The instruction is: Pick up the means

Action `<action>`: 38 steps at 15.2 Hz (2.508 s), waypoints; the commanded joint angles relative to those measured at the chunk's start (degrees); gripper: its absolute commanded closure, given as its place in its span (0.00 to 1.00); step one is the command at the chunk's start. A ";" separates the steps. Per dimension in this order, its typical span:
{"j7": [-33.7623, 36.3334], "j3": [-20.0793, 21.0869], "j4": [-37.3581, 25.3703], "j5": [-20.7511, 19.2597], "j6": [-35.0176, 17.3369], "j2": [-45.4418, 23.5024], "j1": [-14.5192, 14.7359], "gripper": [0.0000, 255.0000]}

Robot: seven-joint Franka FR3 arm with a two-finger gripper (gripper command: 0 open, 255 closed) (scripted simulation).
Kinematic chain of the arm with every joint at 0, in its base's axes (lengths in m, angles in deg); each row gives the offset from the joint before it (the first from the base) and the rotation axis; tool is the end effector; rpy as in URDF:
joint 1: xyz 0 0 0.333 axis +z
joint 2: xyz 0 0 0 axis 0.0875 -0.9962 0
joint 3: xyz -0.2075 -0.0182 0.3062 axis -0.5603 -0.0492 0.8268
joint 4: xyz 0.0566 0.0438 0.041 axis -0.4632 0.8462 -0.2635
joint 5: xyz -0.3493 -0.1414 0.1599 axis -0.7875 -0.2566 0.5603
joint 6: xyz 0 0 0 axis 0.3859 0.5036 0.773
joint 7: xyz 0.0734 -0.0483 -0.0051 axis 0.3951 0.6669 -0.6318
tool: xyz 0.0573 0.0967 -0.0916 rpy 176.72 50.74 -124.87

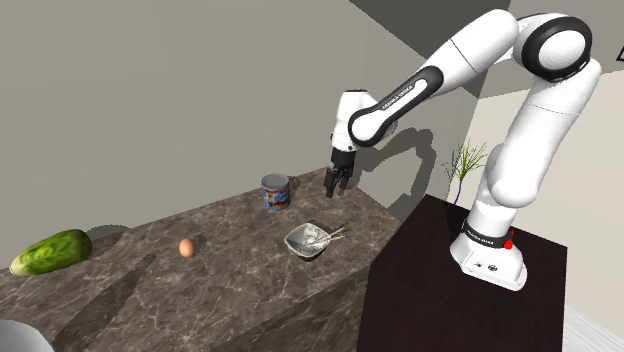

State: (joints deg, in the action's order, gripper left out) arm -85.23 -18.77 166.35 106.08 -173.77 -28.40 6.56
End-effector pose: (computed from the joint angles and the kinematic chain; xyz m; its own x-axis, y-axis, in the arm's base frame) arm 0.4422 0.1755 0.3333 0.9979 0.0597 0.0250 0.0635 -0.9771 -0.2031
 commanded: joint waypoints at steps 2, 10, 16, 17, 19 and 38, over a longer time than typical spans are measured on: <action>0.02 1.32 -2.37 0.36 -4.78 -6.38 1.23 0.00; 0.57 3.02 -10.58 -1.18 -13.96 -22.34 4.16 0.00; -0.56 3.24 -10.95 -0.72 -17.96 -26.75 4.14 0.00; -0.85 3.30 -11.13 -0.61 -18.97 -27.96 4.13 0.00; -0.85 3.31 -11.12 -0.61 -18.97 -27.96 4.12 0.00; 0.83 2.97 -10.56 -1.29 -12.99 -21.33 4.16 1.00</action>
State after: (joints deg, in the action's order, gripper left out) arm -84.71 -15.74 155.91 104.95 -187.56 -50.43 10.66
